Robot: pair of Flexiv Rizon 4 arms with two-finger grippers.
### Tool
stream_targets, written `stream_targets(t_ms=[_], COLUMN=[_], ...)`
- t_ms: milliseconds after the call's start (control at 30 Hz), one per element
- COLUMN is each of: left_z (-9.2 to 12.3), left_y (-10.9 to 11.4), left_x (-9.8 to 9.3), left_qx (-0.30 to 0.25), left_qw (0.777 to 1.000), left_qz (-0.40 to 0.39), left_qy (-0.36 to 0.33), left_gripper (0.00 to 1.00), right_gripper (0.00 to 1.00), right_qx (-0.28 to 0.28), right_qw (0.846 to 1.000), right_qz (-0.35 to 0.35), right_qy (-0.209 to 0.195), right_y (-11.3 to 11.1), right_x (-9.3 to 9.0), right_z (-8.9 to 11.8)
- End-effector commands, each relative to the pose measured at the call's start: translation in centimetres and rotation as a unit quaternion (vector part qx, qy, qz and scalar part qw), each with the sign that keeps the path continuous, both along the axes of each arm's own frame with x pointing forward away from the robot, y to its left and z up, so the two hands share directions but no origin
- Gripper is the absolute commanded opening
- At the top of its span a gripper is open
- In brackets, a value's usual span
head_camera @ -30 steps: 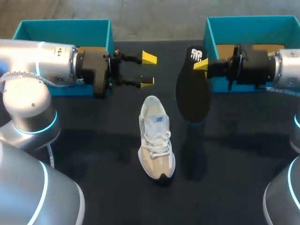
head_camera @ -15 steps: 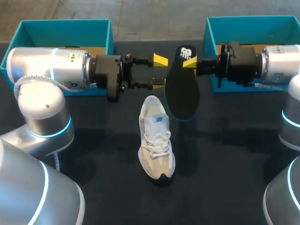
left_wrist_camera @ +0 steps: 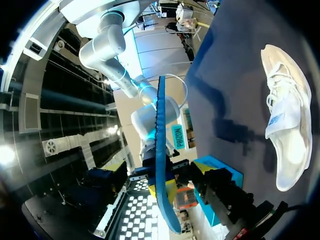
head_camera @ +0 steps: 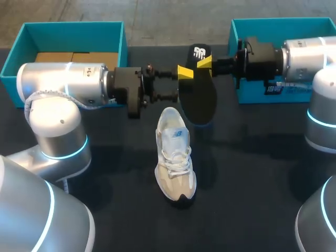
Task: Take the shoe out of the shoebox, open the shoe tongue, remove and reinsert the insole, then place the shoe into the shoebox
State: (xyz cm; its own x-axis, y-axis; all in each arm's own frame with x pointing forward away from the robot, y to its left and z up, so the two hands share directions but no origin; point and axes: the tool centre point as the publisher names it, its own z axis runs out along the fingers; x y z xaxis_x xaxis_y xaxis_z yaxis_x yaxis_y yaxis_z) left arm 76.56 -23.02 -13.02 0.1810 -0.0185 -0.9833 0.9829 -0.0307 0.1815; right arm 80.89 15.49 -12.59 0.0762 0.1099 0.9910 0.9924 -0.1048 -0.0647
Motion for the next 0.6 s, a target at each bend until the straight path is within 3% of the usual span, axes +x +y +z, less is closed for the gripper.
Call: stream_targets(t_ms=[33,200,267,467,600], left_z=[-0.06,-0.14,-0.28,-0.5,-0.67], left_y=[-0.24,-0.33,-0.46,-0.9,-1.14], left_x=[0.09,0.23,0.37,0.73,0.86], left_qx=[-0.002,-0.005,-0.007,-0.013,-0.015], left_qw=[1.0,1.0,1.0,1.0,1.0], left_qz=[0.002,0.004,0.006,0.008,0.007], left_qy=[-0.002,-0.003,-0.003,-0.002,0.0], left_gripper=[0.45,0.28,0.17,0.14,0.0], right_gripper=[0.0,0.0,0.0,0.0,0.0], right_qx=[-0.002,-0.002,-0.001,0.001,0.004], right_qw=[1.0,1.0,1.0,1.0,1.0], right_qz=[0.002,0.001,0.001,-0.001,-0.003], right_qy=[0.001,0.001,0.0,-0.001,-0.001], right_y=[0.07,-0.02,0.1,0.51,0.93], right_x=[-0.02,-0.08,-0.13,-0.28,-0.44], right_z=[-0.11,-0.16,-0.11,-0.11,-0.26])
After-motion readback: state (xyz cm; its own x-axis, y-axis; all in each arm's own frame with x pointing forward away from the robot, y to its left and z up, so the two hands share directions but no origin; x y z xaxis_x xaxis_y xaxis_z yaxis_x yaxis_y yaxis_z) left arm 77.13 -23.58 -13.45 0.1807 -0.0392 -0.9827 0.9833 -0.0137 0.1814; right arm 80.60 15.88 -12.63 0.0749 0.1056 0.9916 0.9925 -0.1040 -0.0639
